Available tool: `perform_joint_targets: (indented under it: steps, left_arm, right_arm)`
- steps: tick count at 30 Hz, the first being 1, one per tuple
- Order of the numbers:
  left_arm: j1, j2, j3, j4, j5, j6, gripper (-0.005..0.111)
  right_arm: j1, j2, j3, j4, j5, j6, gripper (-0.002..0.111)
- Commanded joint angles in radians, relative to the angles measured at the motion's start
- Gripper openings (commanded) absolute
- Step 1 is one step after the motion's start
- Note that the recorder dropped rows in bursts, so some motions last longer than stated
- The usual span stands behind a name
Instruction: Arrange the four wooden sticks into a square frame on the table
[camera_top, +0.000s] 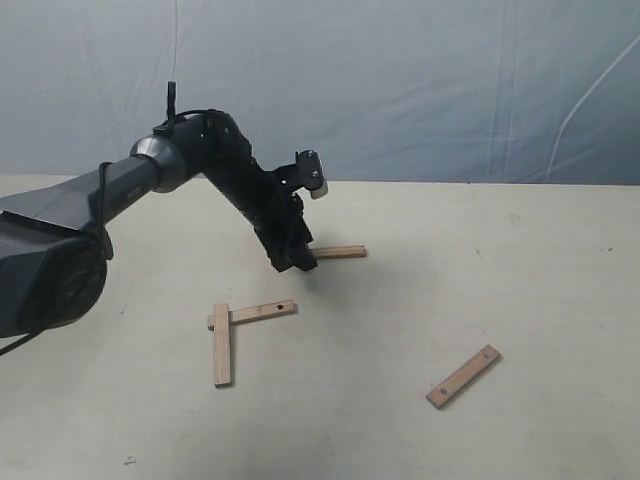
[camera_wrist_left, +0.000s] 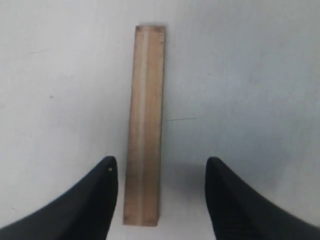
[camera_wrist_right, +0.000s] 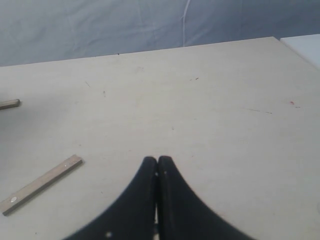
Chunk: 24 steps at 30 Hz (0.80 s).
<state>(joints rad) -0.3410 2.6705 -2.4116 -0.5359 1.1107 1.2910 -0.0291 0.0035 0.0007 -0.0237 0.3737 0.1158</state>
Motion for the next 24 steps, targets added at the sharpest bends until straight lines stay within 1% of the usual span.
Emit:
perform_joint_targets:
  steps: [1, 4, 6, 7, 9, 16, 18, 20, 21, 24]
  left_arm:
    - [-0.006, -0.002, 0.000, -0.023, -0.007, -0.006, 0.051]
    - [-0.006, 0.000, 0.000, -0.021, -0.007, -0.011, 0.051]
    - [0.000, 0.002, 0.000, 0.008, -0.030, -0.053, 0.052]
    - [0.000, 0.009, 0.000, 0.061, -0.073, -0.134, 0.060]
    - [0.001, 0.017, 0.000, 0.084, -0.091, -0.152, 0.069]
    - [-0.001, 0.033, 0.000, 0.024, -0.079, -0.109, 0.069]
    - [-0.001, 0.043, 0.000, 0.024, -0.056, -0.109, 0.066]
    - [-0.001, 0.057, 0.000, 0.029, -0.032, -0.109, 0.059]
    - [-0.001, 0.062, 0.000, 0.031, -0.027, -0.114, 0.053]
    - [-0.001, 0.068, 0.000, 0.056, -0.016, -0.138, 0.028]
  right_arm:
    - [-0.008, -0.004, -0.001, 0.000, -0.009, -0.004, -0.001]
    - [-0.008, -0.004, -0.001, 0.000, -0.009, -0.004, -0.001]
    - [-0.008, -0.004, -0.001, 0.000, -0.009, -0.004, -0.001]
    - [-0.008, -0.004, -0.001, 0.000, -0.009, -0.004, -0.001]
    - [-0.008, -0.004, -0.001, 0.000, -0.009, -0.004, -0.001]
    - [-0.008, -0.004, -0.001, 0.000, -0.011, -0.004, -0.001]
    - [-0.008, -0.004, -0.001, 0.000, -0.011, -0.004, -0.001]
    - [-0.008, -0.004, -0.001, 0.000, -0.011, -0.004, -0.001]
    - [-0.008, -0.004, -0.001, 0.000, -0.011, -0.004, -0.001]
    - [-0.008, -0.004, -0.001, 0.000, -0.011, -0.004, -0.001]
